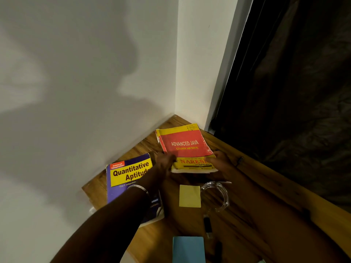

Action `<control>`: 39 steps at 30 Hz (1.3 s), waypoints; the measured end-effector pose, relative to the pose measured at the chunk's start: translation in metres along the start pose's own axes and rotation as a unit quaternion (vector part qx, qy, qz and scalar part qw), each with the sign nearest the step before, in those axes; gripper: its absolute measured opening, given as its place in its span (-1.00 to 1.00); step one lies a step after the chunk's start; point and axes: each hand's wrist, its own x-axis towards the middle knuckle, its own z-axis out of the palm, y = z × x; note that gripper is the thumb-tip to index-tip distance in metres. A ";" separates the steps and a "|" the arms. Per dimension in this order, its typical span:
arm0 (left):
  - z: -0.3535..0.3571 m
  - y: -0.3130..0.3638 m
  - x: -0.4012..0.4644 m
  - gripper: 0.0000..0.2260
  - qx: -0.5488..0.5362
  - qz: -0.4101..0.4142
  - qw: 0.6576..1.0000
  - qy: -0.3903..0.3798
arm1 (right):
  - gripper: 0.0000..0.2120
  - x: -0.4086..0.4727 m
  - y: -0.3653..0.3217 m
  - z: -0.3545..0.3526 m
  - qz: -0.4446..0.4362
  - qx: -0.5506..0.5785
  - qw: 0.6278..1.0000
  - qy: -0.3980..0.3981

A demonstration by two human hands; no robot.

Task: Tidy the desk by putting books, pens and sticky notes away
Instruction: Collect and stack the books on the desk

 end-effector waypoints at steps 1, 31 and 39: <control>0.000 0.003 -0.002 -0.75 -0.042 -0.009 0.999 -0.005 | -0.69 0.000 -0.001 -0.001 0.006 0.015 1.000 0.008; -0.015 0.049 -0.048 -0.49 0.086 -0.004 0.994 -0.065 | -0.78 -0.089 -0.032 -0.029 0.014 0.215 0.976 -0.023; 0.024 0.048 -0.093 -0.66 0.083 0.013 0.989 -0.123 | -0.78 -0.131 -0.013 -0.056 -0.022 0.182 0.982 0.043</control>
